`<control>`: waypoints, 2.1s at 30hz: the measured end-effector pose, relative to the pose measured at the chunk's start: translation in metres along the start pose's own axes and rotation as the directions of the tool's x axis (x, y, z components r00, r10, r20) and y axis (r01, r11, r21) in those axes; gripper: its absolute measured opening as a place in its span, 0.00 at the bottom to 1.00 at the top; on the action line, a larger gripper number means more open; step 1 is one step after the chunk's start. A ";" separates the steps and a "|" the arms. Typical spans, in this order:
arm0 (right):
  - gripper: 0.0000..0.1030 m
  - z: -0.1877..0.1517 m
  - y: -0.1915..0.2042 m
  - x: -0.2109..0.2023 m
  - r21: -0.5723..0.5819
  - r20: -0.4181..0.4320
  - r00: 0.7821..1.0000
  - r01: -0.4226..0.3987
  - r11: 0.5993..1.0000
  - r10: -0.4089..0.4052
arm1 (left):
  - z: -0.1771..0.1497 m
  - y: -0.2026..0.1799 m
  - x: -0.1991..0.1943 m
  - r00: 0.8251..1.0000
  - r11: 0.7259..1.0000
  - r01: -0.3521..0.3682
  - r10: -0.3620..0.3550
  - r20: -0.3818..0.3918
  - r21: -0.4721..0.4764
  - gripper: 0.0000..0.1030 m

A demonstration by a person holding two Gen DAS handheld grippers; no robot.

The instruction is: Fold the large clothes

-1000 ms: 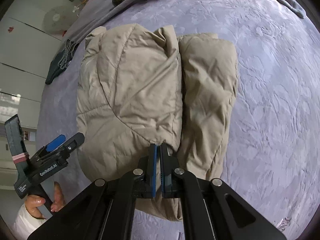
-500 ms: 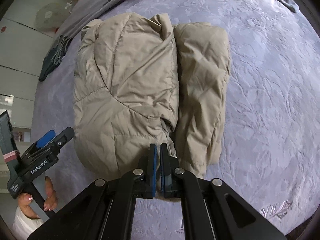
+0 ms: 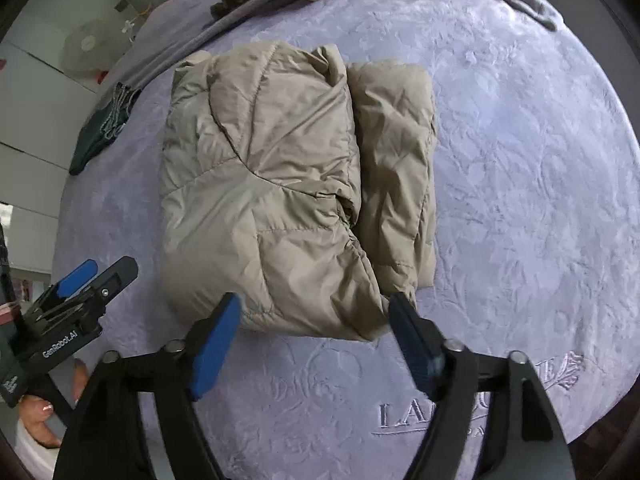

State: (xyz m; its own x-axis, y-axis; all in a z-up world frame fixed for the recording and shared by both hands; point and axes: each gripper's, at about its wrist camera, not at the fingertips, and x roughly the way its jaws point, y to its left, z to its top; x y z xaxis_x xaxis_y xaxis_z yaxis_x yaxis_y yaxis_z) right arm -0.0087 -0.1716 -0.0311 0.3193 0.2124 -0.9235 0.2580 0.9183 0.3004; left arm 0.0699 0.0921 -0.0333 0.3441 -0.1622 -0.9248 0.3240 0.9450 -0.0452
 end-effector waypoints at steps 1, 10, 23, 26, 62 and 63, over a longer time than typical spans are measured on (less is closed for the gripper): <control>0.78 -0.001 0.001 -0.005 -0.012 0.011 1.000 0.007 1.000 -0.007 | -0.002 -0.001 -0.003 1.000 1.000 -0.001 0.001 0.000 -0.001 1.00; 0.99 -0.010 0.000 -0.044 -0.074 0.080 0.997 0.020 0.997 -0.014 | -0.023 -0.018 -0.049 0.997 0.998 -0.066 0.067 0.047 -0.025 1.00; 1.00 -0.041 -0.003 -0.106 -0.150 0.151 0.988 0.024 0.988 -0.001 | -0.073 -0.040 -0.128 0.984 0.988 -0.118 0.130 0.121 -0.096 1.00; 1.00 -0.048 0.000 -0.120 -0.152 0.179 0.984 0.043 0.987 -0.015 | -0.074 -0.038 -0.143 0.982 0.989 -0.112 0.125 0.139 -0.101 1.00; 1.00 -0.053 0.045 -0.153 -0.118 0.335 0.933 0.180 0.977 -0.131 | -0.060 -0.012 -0.178 0.975 0.988 -0.121 0.136 0.173 -0.095 1.00; 1.00 -0.052 0.045 -0.153 -0.119 0.336 0.933 0.181 0.976 -0.132 | -0.060 -0.012 -0.178 0.976 0.988 -0.120 0.136 0.173 -0.095 1.00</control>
State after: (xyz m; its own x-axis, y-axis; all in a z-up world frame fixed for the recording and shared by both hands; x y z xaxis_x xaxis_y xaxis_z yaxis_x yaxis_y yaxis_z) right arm -0.0938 -0.1458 0.1112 0.5699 -0.0349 -0.8210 0.2008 0.9747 0.0979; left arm -0.0486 0.1269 0.1094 0.5322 -0.0793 -0.8429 0.1950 0.9803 0.0309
